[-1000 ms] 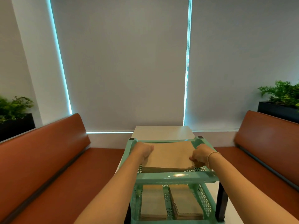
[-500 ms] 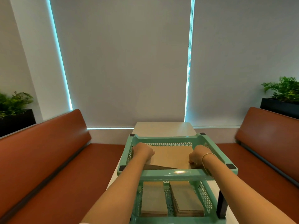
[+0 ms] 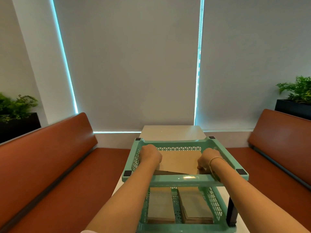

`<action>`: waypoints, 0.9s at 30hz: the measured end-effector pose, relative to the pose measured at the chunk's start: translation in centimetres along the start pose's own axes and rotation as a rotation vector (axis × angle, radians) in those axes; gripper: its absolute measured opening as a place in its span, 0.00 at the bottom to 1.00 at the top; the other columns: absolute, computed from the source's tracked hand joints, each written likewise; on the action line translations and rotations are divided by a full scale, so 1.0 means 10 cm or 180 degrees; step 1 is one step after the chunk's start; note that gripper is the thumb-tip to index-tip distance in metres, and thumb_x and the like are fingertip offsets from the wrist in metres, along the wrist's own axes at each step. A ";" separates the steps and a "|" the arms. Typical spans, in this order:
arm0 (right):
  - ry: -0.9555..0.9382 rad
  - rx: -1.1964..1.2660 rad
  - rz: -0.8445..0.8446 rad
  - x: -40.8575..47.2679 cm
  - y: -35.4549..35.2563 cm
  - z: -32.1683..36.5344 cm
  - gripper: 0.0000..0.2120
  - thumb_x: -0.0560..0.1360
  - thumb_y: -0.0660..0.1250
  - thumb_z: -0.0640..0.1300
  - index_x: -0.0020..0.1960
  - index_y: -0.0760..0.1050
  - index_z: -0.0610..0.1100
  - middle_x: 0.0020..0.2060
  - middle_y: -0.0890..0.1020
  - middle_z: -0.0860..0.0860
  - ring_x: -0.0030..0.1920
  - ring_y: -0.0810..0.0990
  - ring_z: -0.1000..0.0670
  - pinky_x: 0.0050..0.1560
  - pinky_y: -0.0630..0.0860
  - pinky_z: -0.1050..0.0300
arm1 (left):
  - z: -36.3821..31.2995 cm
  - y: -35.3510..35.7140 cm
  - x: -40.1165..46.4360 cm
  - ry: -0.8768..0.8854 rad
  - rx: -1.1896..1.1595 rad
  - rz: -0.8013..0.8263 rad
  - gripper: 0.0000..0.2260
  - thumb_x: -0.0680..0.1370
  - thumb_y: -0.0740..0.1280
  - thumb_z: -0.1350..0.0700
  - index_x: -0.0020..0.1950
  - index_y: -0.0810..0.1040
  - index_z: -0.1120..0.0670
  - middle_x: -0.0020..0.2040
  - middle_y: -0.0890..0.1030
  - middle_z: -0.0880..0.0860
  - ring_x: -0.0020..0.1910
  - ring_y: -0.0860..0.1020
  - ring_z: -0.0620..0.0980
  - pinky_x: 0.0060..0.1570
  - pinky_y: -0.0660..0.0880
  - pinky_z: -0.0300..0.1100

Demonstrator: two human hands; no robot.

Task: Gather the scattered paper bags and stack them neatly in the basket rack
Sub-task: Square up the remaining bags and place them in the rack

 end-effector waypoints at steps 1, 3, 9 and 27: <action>-0.0015 -0.0034 -0.0033 0.00 0.00 0.01 0.13 0.76 0.64 0.43 0.35 0.67 0.43 0.33 0.72 0.50 0.31 0.70 0.54 0.39 0.71 0.64 | 0.00 0.00 0.01 -0.0030 -0.0030 0.0000 0.14 0.79 0.62 0.60 0.63 0.71 0.62 0.59 0.76 0.57 0.55 0.77 0.52 0.47 0.74 0.39; -0.0080 -0.0128 -0.0046 0.02 0.03 0.02 0.11 0.76 0.63 0.43 0.35 0.68 0.43 0.33 0.73 0.50 0.30 0.71 0.55 0.31 0.68 0.66 | -0.01 0.00 0.01 -0.0102 -0.0112 -0.0017 0.22 0.78 0.62 0.62 0.71 0.61 0.63 0.63 0.73 0.59 0.59 0.76 0.55 0.54 0.75 0.43; -0.0185 -0.0188 0.0027 0.02 0.07 0.04 0.10 0.75 0.62 0.42 0.35 0.69 0.43 0.33 0.73 0.49 0.31 0.71 0.54 0.28 0.66 0.64 | -0.01 0.05 -0.09 0.0054 0.0487 0.0074 0.13 0.78 0.62 0.64 0.62 0.73 0.62 0.61 0.76 0.59 0.58 0.77 0.57 0.56 0.75 0.47; -0.1177 0.0935 -0.1256 -1.19 -0.24 0.34 0.12 0.74 0.63 0.39 0.55 0.81 0.45 0.53 0.83 0.47 0.53 0.80 0.46 0.58 0.76 0.52 | 0.44 -0.87 -0.93 0.1197 -0.0939 -0.0964 0.10 0.78 0.62 0.58 0.57 0.79 0.54 0.56 0.81 0.53 0.54 0.77 0.52 0.47 0.70 0.40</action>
Point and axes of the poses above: each hand's wrist, its own x-axis towards the middle knuckle, its own y-axis out of the palm, z = x × y, the point moved 2 cm from there along x, towards the middle knuckle
